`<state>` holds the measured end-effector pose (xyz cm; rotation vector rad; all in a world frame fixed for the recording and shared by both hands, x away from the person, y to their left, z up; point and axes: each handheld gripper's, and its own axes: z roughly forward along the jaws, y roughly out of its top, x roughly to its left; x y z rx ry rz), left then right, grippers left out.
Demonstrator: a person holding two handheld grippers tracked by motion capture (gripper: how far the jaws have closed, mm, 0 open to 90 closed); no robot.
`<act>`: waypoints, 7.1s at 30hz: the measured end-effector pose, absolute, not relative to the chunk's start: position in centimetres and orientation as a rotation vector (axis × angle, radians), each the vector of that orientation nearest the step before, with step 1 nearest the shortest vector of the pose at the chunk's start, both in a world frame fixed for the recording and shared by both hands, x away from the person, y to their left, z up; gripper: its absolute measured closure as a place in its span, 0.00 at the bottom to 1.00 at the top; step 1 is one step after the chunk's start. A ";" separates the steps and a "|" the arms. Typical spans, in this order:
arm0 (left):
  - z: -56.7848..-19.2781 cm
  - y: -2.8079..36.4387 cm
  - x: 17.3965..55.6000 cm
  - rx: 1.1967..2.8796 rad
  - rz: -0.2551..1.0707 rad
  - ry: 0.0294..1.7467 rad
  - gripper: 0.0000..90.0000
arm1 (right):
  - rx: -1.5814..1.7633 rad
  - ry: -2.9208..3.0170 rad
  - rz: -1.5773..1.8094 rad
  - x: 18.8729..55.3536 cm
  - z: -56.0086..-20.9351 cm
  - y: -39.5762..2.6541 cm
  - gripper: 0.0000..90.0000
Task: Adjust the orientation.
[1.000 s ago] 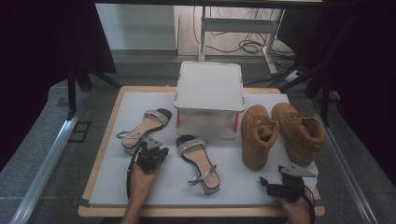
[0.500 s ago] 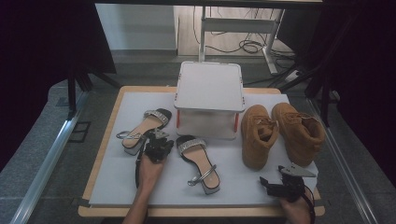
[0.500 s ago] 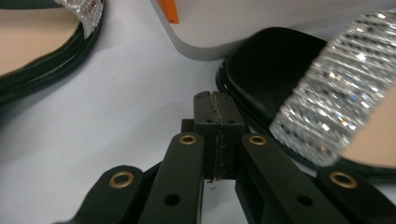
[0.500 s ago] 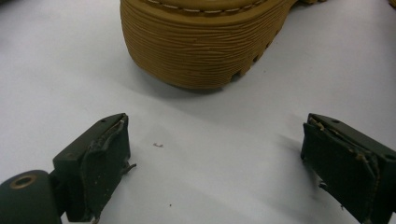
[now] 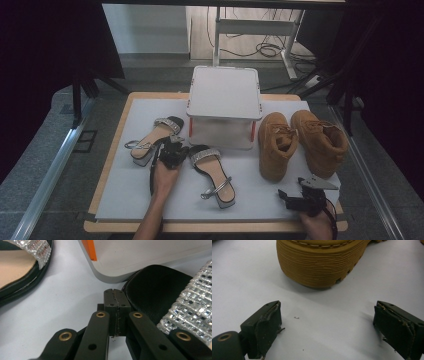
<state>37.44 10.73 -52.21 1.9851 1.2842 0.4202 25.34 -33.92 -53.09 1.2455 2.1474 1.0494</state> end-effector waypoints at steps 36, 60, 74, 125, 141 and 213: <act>-51.4 3.9 37.2 2.050 0.287 1.115 1.00 | 1.245 2.147 1.050 25.3 -53.1 -33.9 0.09; -51.3 -1.6 38.3 2.118 0.196 0.974 1.00 | 1.244 2.146 1.051 25.3 -53.1 -33.9 0.09; -50.6 0.1 37.5 2.118 0.250 0.980 0.91 | 1.243 2.146 1.052 25.3 -53.1 -33.9 0.10; -50.2 21.8 27.9 1.888 0.560 1.397 0.99 | 1.245 2.146 1.049 25.3 -53.1 -33.9 0.10; -51.4 27.1 30.0 1.796 0.643 1.548 1.00 | 1.245 2.146 1.049 25.3 -53.1 -33.9 0.10; -50.3 20.4 35.6 1.981 0.517 1.552 0.26 | 1.247 2.142 1.051 25.3 -53.1 -33.9 0.10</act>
